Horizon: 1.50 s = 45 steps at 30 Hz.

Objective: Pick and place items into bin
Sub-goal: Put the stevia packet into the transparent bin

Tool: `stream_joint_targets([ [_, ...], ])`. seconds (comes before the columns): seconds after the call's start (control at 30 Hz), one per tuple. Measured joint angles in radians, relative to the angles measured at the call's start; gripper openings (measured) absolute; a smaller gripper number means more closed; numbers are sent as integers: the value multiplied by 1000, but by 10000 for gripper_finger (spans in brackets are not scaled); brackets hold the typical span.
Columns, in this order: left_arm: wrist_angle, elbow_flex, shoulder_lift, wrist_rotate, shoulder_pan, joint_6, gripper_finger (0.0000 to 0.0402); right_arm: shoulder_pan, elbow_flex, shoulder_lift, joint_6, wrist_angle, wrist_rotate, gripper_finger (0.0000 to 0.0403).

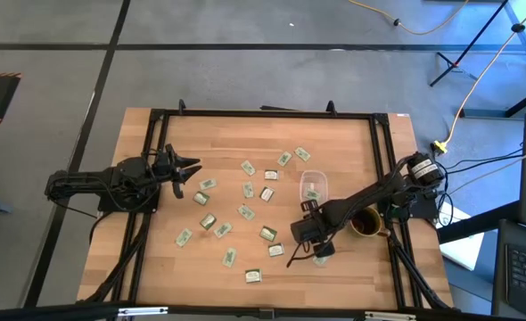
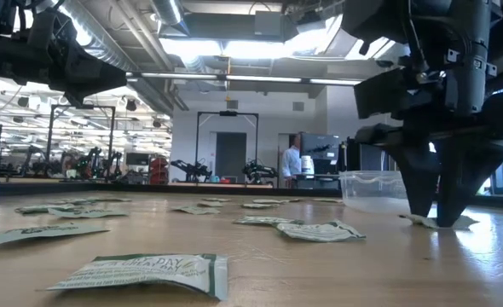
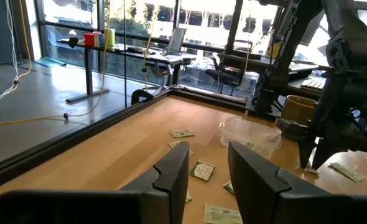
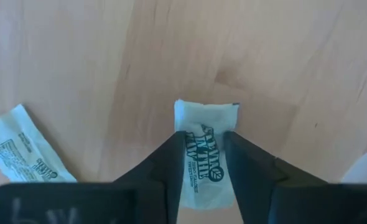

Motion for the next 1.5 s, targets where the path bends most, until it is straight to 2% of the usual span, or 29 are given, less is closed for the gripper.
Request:
stream_joint_targets([
  [0.3,0,0,0,0,0,0,106,0,34,8,-12,-59,-1,59],
  [0.6,0,0,0,0,0,0,106,0,158,-1,-80,-210,6,51],
  [0.77,1,0,0,0,0,0,106,-14,190,-82,-104,-277,104,52],
  [0.97,2,0,0,0,0,2,106,-90,186,-229,-79,-323,239,53],
  [1.2,3,0,0,0,0,1,106,-200,37,-338,-134,-163,245,53],
  [1.5,2,0,0,0,0,3,106,-266,-168,-350,-122,-34,243,53],
])
